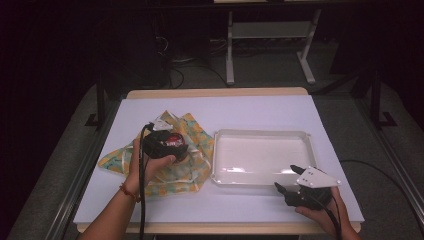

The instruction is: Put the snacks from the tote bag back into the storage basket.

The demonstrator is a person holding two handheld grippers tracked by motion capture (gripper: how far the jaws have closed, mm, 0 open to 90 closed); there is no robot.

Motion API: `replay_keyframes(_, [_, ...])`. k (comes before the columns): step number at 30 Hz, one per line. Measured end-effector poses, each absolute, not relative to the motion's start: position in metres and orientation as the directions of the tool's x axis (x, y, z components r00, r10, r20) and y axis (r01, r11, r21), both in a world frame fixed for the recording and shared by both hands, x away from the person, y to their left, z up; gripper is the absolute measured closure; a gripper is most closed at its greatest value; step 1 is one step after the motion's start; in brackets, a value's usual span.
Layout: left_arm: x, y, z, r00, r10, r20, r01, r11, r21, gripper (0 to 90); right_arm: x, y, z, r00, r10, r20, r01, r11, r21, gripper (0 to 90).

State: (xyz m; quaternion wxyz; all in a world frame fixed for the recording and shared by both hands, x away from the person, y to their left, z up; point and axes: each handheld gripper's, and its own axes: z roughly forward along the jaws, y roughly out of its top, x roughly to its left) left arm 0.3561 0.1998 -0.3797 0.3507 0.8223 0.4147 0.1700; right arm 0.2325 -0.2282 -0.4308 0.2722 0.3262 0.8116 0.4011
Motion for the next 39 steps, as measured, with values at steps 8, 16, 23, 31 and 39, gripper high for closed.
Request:
replay_keyframes(8, [0.358,0.204,-0.371,0.587,0.809,0.001,0.568,-0.413,0.712,25.4,0.232,-0.229,-0.431,-0.634,0.753,-0.176,0.318,0.462,0.828,25.0])
replay_keyframes(16, [0.359,0.201,-0.362,0.598,0.802,0.004,0.566,-0.426,0.706,25.4,0.232,-0.229,-0.432,-0.635,0.752,-0.178,0.317,0.464,0.827,25.0])
replay_keyframes(23, [0.360,0.198,-0.358,0.613,0.790,0.022,0.563,-0.457,0.689,25.4,0.232,-0.229,-0.432,-0.634,0.753,-0.176,0.319,0.462,0.827,25.0])
replay_keyframes(31, [0.360,0.198,-0.355,0.612,0.791,0.019,0.568,-0.456,0.685,25.4,0.232,-0.229,-0.432,-0.635,0.752,-0.178,0.318,0.465,0.826,25.0])
replay_keyframes(39, [0.357,0.192,-0.352,0.625,0.781,0.012,0.554,-0.454,0.698,25.4,0.232,-0.229,-0.432,-0.634,0.753,-0.176,0.320,0.462,0.827,25.0])
